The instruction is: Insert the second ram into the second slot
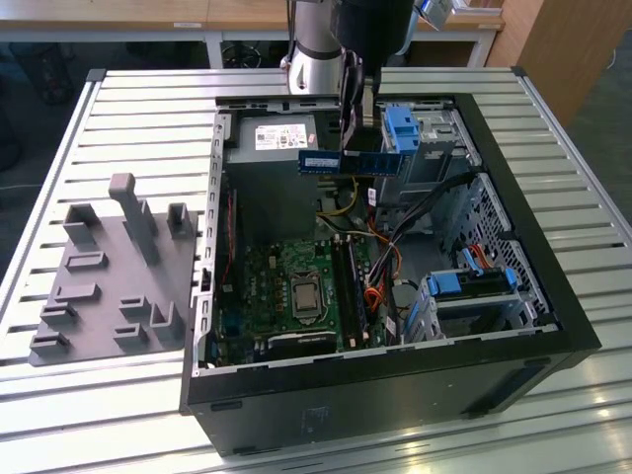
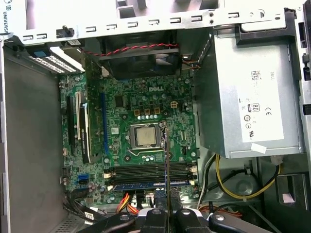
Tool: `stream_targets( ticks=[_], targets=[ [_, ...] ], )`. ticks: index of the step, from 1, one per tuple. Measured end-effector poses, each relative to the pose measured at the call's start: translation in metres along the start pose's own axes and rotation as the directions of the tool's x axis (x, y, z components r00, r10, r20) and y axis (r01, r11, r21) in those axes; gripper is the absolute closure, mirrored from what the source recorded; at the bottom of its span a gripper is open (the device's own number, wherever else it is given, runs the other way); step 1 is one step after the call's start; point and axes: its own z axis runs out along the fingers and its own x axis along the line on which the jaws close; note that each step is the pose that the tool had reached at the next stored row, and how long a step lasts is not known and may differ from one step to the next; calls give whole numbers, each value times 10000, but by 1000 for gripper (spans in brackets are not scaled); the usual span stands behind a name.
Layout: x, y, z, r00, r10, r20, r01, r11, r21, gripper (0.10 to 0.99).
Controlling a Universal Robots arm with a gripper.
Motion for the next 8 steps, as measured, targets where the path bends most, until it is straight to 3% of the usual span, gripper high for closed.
stream_targets(
  ticks=[8],
  targets=[
    [0, 0, 0, 9999, 169, 6, -169, 9999, -7, 949]
  ],
)
